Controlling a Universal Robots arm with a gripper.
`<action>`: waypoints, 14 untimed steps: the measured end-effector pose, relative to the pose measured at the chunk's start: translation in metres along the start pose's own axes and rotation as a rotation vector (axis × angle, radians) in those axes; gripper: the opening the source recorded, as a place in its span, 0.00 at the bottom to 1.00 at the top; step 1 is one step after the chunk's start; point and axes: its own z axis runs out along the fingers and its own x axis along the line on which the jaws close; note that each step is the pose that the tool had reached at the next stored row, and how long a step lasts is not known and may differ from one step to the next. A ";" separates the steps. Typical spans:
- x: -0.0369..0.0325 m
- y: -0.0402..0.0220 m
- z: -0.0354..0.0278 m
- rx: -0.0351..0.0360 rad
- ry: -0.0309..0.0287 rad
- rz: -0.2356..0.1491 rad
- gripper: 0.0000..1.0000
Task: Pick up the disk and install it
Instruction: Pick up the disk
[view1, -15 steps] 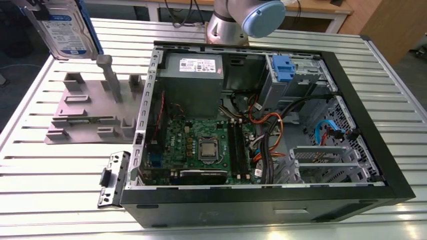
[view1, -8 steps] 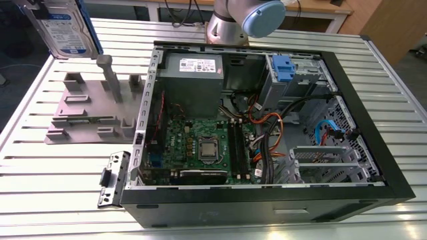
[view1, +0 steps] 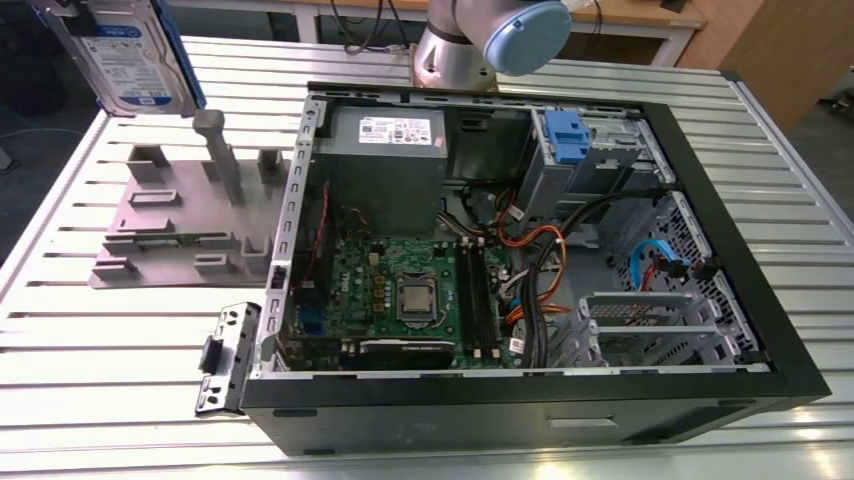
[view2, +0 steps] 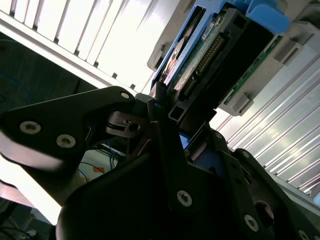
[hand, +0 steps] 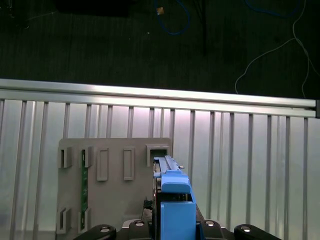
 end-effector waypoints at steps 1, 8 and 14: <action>0.0000 0.0000 -0.0003 0.0000 0.0000 0.000 0.36; -0.0002 0.0001 -0.0025 0.0000 0.0000 0.000 0.36; -0.0004 0.0002 -0.0044 0.0000 0.0000 0.000 0.36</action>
